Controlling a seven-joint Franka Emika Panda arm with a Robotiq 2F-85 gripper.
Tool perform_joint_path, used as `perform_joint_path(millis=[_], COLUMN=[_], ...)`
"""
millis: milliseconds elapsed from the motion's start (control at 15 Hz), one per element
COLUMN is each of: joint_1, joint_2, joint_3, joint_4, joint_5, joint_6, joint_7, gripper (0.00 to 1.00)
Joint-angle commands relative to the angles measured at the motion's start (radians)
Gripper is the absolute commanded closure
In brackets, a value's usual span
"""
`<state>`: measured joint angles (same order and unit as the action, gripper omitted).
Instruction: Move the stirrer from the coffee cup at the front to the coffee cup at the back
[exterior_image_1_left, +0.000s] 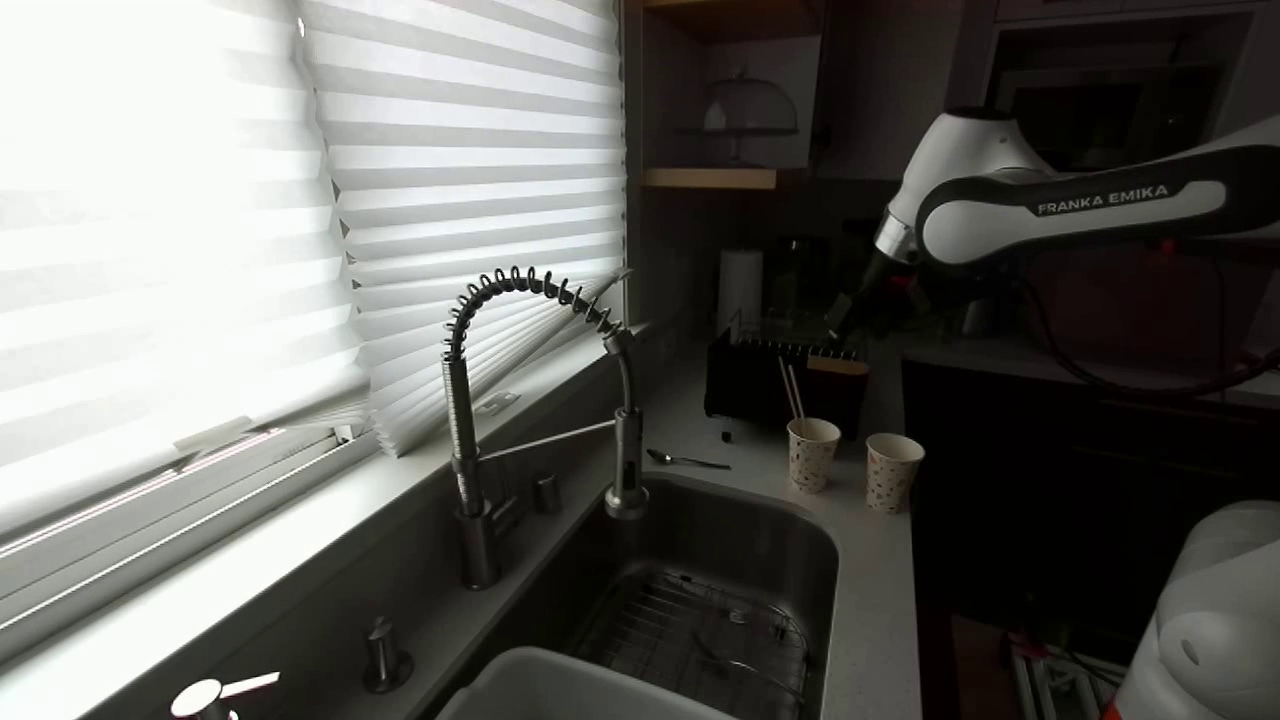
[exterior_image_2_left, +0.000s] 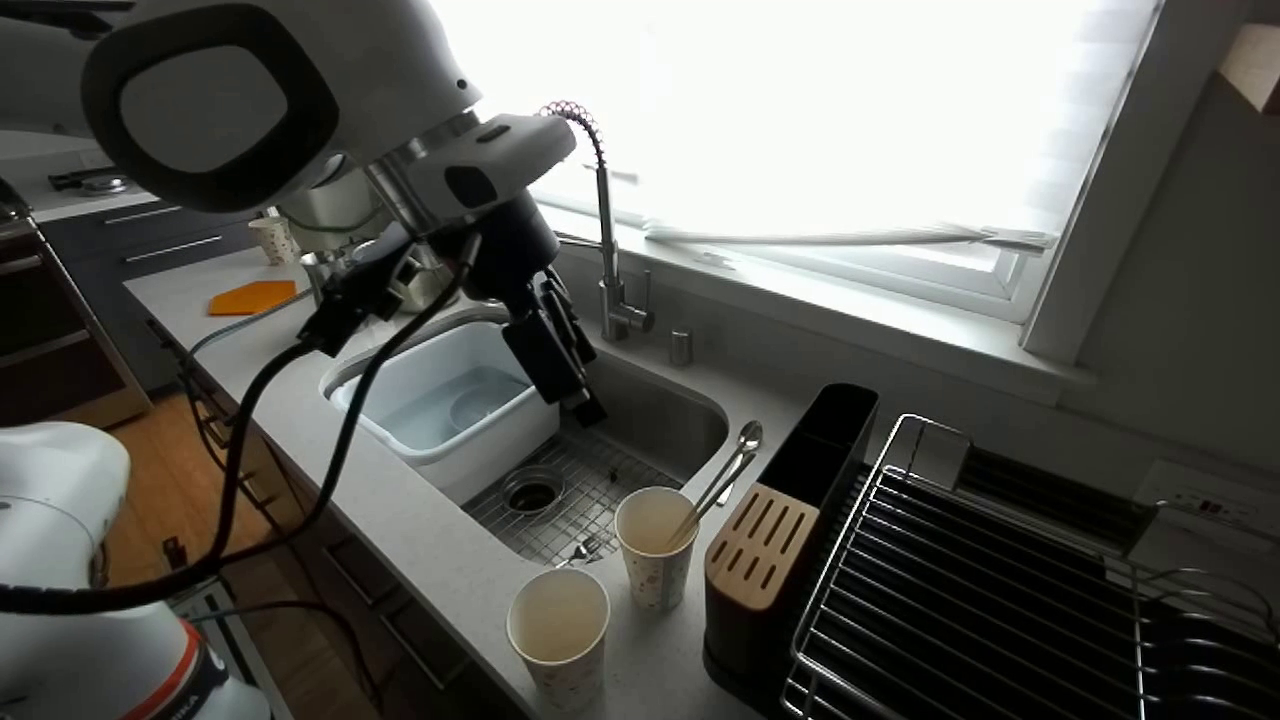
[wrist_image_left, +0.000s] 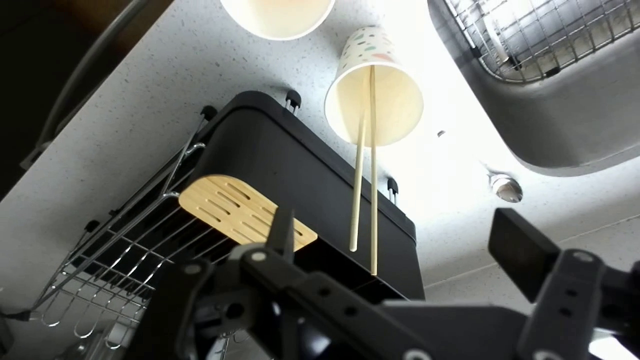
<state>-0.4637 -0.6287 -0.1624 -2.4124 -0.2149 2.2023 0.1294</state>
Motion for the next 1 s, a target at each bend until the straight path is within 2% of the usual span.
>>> perform_joint_path(millis=[0,333,600,667,933], joint_1=[-0.002,-0.028,-0.038,-0.01,-0.014], joint_2=[-0.004,0.019,0.027,0.008,0.01], joint_3=[-0.002,0.021,0.033,0.008,0.013], joint_4=[0.022,0.067,0.083,0.065,0.065], joint_5=[-0.032,-0.072,-0.121,-0.105,-0.12], joint_6=[-0.077,-0.204,-0.247,-0.215,-0.219], joint_7=[0.052,0.197,0.307,0.263,0.294], gripper=[0.0,0.0,0.0,0.0,0.0])
